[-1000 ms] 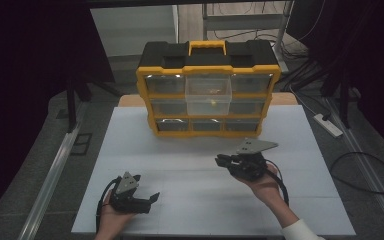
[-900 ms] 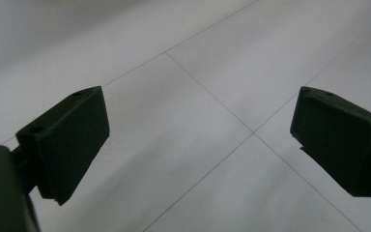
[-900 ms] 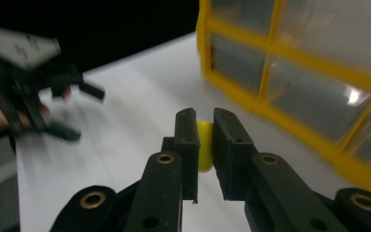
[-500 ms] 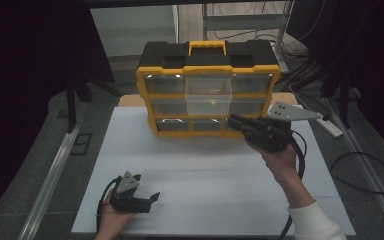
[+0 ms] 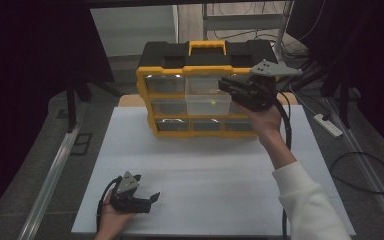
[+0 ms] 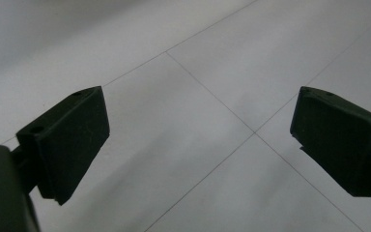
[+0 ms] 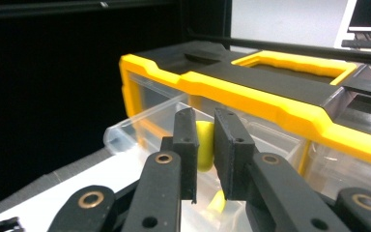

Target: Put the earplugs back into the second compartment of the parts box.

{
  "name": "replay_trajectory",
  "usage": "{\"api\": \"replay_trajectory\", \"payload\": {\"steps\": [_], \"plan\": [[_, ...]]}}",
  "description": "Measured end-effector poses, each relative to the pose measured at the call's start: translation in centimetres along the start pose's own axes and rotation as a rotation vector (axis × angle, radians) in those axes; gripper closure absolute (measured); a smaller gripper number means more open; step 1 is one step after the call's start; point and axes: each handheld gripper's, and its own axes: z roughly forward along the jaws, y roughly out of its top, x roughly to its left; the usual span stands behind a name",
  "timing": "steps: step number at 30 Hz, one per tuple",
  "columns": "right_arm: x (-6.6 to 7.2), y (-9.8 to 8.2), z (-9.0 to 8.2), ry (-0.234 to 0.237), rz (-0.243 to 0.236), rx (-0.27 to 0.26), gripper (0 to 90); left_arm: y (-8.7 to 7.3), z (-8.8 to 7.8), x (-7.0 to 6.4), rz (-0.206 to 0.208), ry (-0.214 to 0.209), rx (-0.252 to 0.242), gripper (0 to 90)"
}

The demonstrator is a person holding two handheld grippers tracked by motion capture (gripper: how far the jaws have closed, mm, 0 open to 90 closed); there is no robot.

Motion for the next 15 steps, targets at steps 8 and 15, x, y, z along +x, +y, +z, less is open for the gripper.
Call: {"api": "replay_trajectory", "payload": {"steps": [8, 15], "plan": [[0.4, -0.4, 1.1, -0.050, -0.025, 0.014, 48.9, 0.0, 0.0, 0.0, 0.001, -0.001, -0.003, 6.9], [1.1, -1.4, -2.7, -0.015, -0.048, -0.033, 38.6, 0.0, 0.0, 0.0, 0.004, -0.003, 0.001, 6.9]]}}
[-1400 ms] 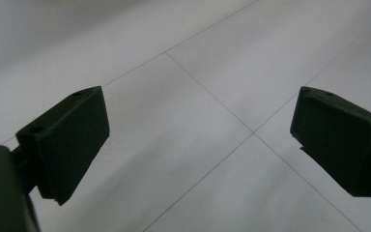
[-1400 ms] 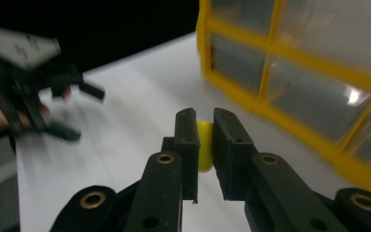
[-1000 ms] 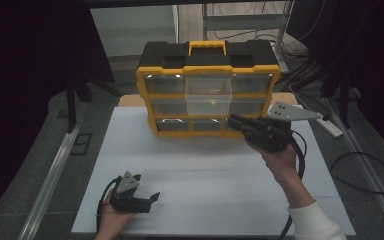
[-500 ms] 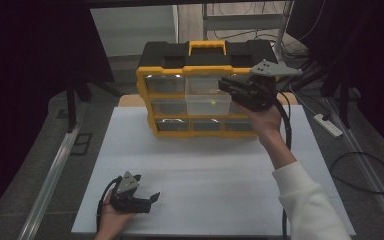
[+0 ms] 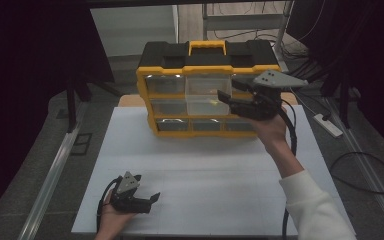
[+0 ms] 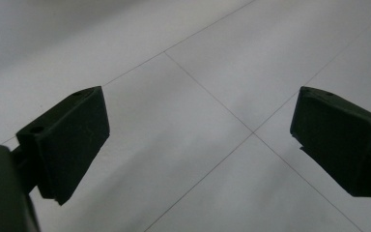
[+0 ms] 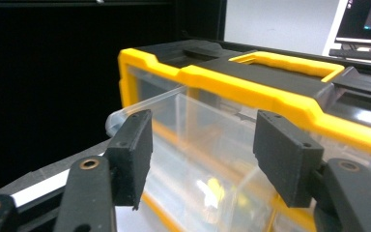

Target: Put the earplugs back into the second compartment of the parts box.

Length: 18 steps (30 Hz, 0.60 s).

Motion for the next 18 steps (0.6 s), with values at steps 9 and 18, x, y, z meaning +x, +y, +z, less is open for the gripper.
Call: {"api": "replay_trajectory", "payload": {"steps": [9, 18], "plan": [[0.5, -4.8, -5.6, 0.023, 0.009, 0.016, 34.0, 0.1, 0.1, 0.0, 0.001, 0.003, 0.001, 6.8], [0.7, -13.7, -10.9, -0.002, 0.035, 0.073, 30.8, 0.2, 0.1, 0.0, -0.006, 0.002, -0.011, 6.8]]}}
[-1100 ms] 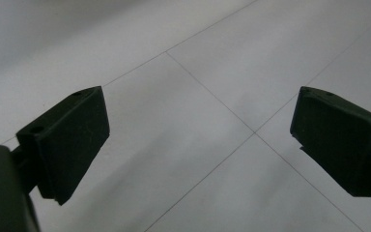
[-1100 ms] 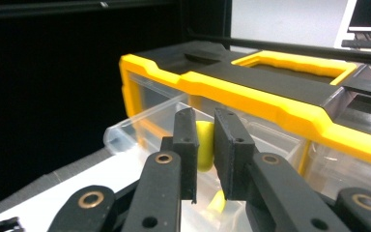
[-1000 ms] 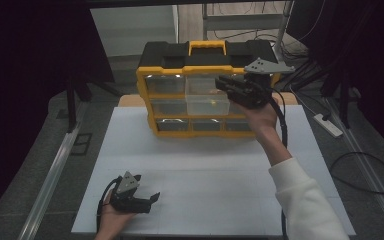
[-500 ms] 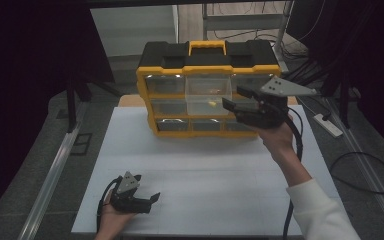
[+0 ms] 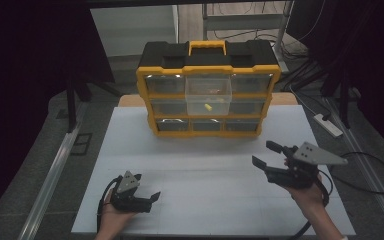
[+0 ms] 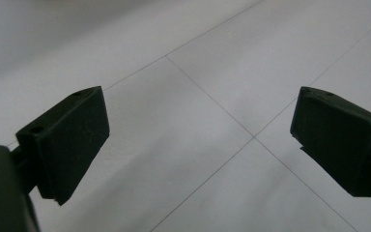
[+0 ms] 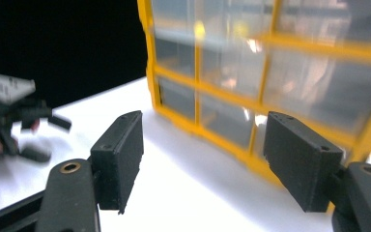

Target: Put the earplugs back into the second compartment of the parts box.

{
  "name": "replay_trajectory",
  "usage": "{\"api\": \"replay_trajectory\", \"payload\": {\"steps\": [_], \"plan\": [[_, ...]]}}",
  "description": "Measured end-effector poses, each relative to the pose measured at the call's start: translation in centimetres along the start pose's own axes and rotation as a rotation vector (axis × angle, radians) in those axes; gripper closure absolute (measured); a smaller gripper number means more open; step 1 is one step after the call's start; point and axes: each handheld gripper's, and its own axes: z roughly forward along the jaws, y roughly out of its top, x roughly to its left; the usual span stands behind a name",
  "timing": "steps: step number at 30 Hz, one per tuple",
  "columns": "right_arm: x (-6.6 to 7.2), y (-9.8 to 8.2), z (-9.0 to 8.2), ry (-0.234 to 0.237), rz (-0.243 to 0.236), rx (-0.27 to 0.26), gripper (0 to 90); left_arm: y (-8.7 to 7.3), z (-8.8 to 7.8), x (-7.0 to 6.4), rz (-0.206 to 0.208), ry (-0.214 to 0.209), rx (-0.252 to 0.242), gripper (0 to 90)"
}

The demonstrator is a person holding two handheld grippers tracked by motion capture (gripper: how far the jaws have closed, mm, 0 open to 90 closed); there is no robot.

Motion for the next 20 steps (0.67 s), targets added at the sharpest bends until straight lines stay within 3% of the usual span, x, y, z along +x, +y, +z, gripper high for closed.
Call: {"api": "replay_trajectory", "payload": {"steps": [5, 9, 20], "plan": [[-0.6, -3.8, -0.9, -0.011, 0.041, 0.046, 29.6, 0.1, -0.1, 0.0, 0.004, 0.002, -0.005, 6.7], [-1.1, -6.1, -1.1, -0.027, 0.041, 0.095, 28.7, 0.1, -0.1, -0.1, 0.006, 0.000, -0.010, 6.7], [-1.8, -8.0, -1.1, -0.052, 0.045, 0.130, 27.4, 0.1, -0.3, -0.2, 0.016, -0.001, -0.019, 6.7]]}}
